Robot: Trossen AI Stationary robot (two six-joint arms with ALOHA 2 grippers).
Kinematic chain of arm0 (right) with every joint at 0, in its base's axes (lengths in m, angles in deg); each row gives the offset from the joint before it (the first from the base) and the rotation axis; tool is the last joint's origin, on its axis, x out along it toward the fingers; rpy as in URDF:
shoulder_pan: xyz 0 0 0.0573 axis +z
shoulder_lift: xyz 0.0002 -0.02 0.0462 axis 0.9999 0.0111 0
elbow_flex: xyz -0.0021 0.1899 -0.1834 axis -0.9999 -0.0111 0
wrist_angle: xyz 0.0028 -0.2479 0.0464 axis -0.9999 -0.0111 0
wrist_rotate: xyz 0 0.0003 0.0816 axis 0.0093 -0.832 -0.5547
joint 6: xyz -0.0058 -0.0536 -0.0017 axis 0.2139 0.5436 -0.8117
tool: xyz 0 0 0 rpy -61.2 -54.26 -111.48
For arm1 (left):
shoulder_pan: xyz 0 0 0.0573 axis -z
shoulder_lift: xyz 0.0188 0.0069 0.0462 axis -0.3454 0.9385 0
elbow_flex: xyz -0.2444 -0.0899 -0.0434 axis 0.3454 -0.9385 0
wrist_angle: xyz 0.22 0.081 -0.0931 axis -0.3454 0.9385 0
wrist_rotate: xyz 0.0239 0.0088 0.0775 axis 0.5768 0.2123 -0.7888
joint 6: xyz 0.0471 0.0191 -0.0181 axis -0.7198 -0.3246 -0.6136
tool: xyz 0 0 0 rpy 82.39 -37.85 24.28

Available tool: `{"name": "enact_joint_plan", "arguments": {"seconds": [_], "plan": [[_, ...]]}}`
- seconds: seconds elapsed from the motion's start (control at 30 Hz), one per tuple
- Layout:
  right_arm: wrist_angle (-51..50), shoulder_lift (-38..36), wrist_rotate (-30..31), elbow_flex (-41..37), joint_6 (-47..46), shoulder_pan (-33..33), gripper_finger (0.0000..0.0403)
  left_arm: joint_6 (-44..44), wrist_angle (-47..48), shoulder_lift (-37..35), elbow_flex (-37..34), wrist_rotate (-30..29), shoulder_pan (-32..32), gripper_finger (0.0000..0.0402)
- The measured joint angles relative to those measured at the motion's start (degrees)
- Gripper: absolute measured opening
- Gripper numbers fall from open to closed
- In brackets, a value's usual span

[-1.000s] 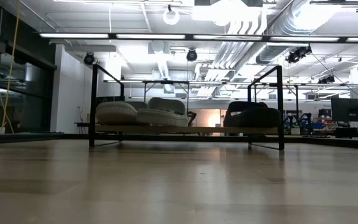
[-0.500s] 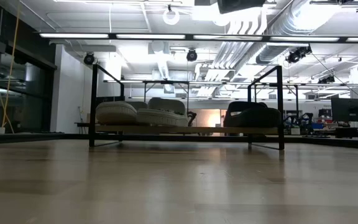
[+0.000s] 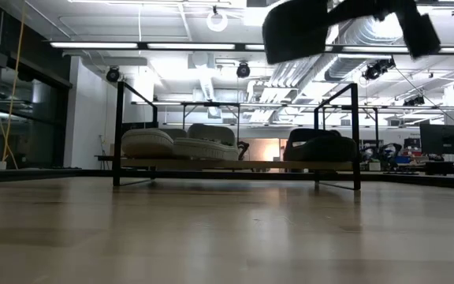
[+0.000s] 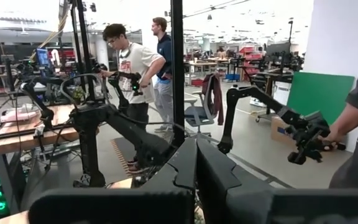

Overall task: Pick and place slides into the shelf
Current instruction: Put the black slide on the shelf

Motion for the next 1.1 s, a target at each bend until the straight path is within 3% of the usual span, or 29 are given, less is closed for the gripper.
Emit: {"name": "enact_joint_plan", "arguments": {"seconds": [0.23,0.47,0.83,1.1], "plan": [[28.9,0.4,-1.7,-11.6,11.1,-0.5,0.0032,-0.1,0.4,0.0,0.0,0.6,0.0,0.0002],[44.7,0.4,-12.2,-18.3,21.0,-5.0,0.0032,-0.1,0.4,0.0,0.0,0.7,0.0,0.0002],[46.5,0.4,-20.3,-22.5,18.6,-9.7,0.0032,-0.1,0.4,0.0,0.0,0.7,0.0,0.0001],[48.4,0.4,-22.0,-24.4,16.3,-11.8,0.0032,-0.1,0.4,0.0,0.0,0.7,0.0,0.0001]]}}
